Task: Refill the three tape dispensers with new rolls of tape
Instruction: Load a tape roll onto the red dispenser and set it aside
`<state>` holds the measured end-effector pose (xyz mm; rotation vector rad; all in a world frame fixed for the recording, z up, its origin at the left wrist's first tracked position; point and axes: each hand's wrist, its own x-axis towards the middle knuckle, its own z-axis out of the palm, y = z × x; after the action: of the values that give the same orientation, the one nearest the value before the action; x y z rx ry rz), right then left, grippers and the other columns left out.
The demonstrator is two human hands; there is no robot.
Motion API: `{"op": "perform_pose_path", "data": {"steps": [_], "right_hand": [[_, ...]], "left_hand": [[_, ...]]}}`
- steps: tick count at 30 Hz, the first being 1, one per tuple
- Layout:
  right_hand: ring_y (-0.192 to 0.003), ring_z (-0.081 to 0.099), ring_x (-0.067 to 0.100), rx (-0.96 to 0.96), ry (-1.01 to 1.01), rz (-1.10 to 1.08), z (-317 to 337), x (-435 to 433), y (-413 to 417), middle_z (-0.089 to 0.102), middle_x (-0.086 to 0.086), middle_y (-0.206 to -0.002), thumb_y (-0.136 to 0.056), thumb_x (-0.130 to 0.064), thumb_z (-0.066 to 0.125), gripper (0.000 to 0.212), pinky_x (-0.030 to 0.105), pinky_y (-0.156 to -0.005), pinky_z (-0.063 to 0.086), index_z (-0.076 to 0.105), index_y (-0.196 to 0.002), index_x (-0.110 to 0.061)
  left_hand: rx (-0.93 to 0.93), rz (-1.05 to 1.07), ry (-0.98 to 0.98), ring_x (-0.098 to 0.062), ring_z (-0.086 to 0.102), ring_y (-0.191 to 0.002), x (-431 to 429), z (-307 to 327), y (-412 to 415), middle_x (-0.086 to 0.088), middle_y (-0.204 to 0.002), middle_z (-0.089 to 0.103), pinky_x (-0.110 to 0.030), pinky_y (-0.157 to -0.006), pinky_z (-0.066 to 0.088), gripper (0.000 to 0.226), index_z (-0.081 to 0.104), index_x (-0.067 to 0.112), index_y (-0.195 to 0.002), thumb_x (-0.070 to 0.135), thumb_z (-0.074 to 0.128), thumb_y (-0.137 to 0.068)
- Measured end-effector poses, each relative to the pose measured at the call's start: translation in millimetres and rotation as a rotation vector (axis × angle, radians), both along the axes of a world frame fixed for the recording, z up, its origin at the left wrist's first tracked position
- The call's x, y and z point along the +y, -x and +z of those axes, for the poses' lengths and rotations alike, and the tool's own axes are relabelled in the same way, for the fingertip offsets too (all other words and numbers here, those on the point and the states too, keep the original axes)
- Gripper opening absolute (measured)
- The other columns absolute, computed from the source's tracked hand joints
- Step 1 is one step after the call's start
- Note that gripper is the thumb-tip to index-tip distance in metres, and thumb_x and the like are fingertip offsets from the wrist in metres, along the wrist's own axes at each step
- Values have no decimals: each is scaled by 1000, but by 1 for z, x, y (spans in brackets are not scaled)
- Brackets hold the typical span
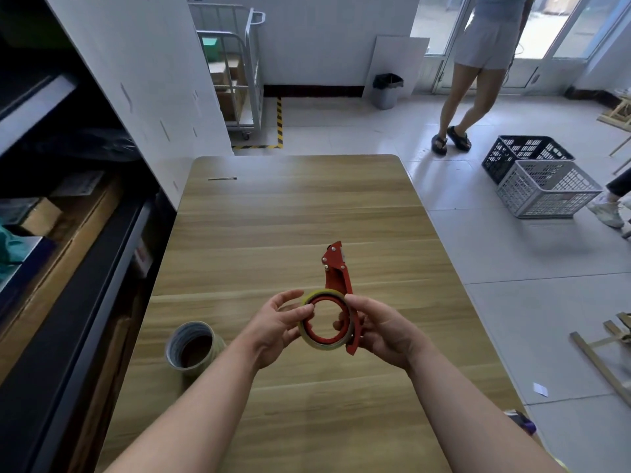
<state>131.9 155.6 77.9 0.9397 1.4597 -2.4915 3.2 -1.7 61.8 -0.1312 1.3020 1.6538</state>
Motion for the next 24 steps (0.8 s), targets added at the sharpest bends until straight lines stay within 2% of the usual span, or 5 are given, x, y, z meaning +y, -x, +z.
{"op": "perform_pose_path", "data": {"steps": [7,13,17,21,24], "right_hand": [[-66,57,17,99,22,46,-4,5,-7,58,5,-73,-70,-21,78,43,30,-68,55,61,-104,-1],[-81,57,22,120,-42,140,-7,6,-14,60,11,-92,-66,-17,81,62,32,-77,51,57,-120,3],[-85,54,26,117,-20,143,-11,3,-19,56,14,-96,-63,-16,77,67,31,-75,49,54,-122,4],[-69,55,19,71,110,17,-15,3,-24,57,6,-77,-55,-33,79,48,33,-69,48,63,-93,-7],[-62,50,15,17,135,-49,-16,5,-25,56,3,-74,-58,-42,73,46,32,-64,42,66,-89,-9]], "left_hand": [[94,-215,163,-26,65,-102,4,3,2,-12,-110,68,-41,-96,50,39,59,5,-118,15,71,-82],[196,-218,301,-23,64,-80,10,7,1,-10,-86,67,-34,-79,55,33,64,4,-98,35,66,-86],[285,-291,335,-22,60,-76,11,11,1,-12,-87,64,-33,-75,52,20,62,4,-95,21,67,-86],[173,-301,144,-16,54,-66,8,19,0,-8,-85,60,-29,-65,49,17,59,5,-104,14,56,-90],[250,-392,78,-17,62,-75,3,21,2,-11,-97,66,-30,-72,54,23,66,6,-106,-3,55,-87]]}}
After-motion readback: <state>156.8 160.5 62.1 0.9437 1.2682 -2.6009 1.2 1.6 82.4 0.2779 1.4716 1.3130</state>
